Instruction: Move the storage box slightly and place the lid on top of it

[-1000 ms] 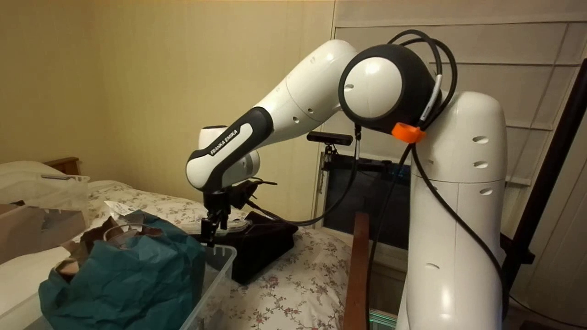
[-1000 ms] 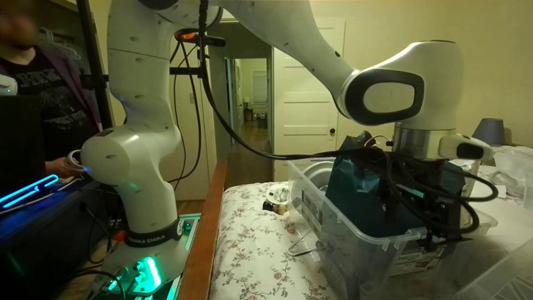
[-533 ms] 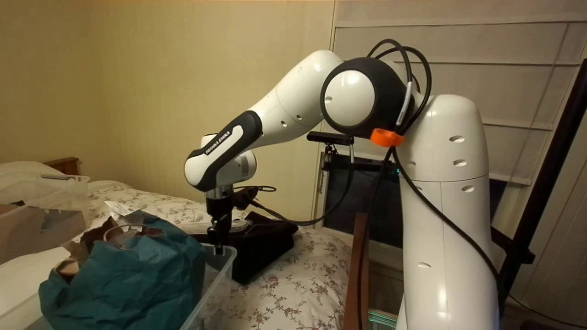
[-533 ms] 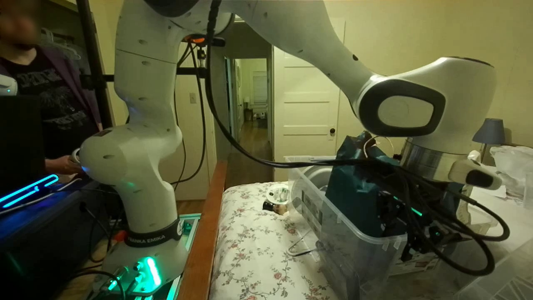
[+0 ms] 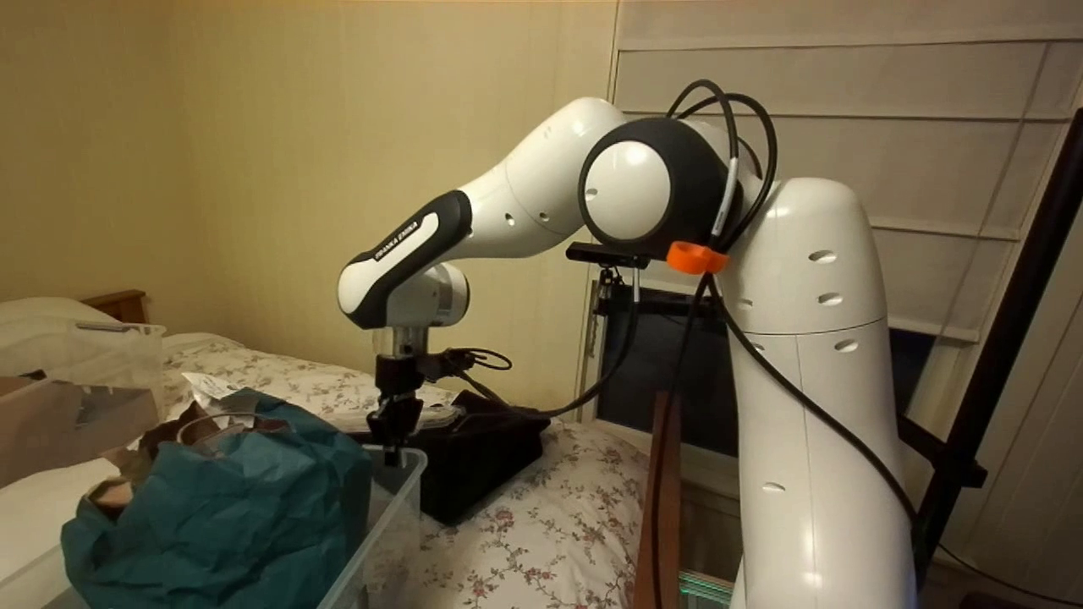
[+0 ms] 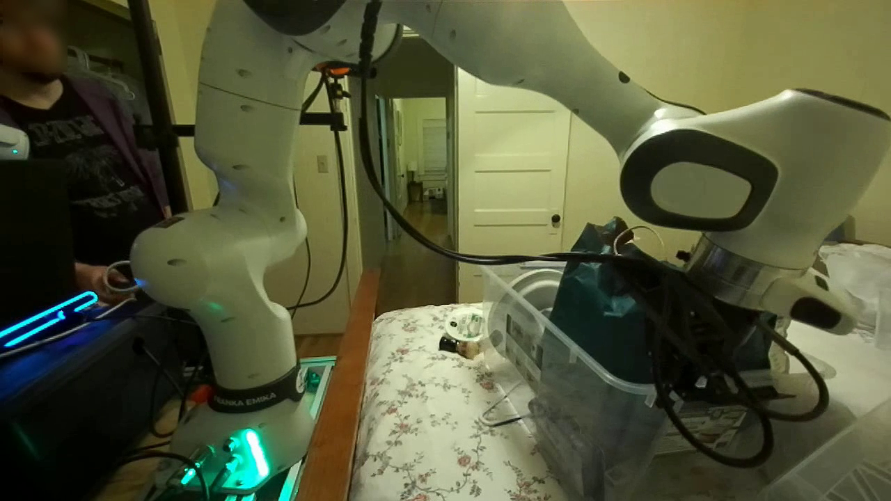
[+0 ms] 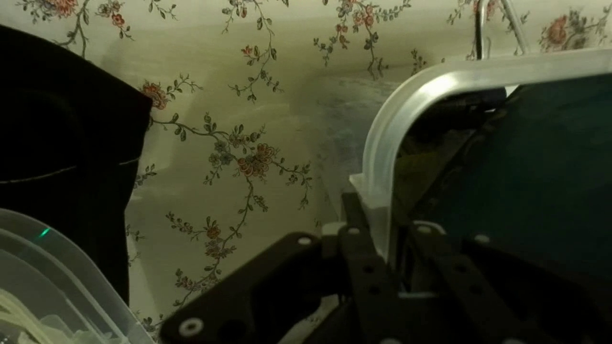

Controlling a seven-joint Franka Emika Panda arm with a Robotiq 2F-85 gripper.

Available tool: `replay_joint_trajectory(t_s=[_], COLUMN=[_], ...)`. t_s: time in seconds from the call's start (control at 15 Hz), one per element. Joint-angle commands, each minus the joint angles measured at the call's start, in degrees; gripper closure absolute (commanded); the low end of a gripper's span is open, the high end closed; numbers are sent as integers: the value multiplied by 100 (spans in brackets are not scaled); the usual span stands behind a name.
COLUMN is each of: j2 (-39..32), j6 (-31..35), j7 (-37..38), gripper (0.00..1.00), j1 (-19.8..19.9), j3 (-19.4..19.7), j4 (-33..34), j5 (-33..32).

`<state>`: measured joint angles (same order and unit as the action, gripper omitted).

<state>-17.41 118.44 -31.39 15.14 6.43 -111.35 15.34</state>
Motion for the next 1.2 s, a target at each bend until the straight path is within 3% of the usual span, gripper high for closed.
replay_joint_trajectory(t_s=[0.0,0.27,0.8,1.13], j2=[-271,-305,220,452], j6=[-66,102,642,755], j7=[483,302,-750,-983], gripper=[97,97,97,97], j1=[235,549,1107,1104], j3=[61,184,519,692], j4=[512,362,-823,-1170], j5=[414,684,1379,1887])
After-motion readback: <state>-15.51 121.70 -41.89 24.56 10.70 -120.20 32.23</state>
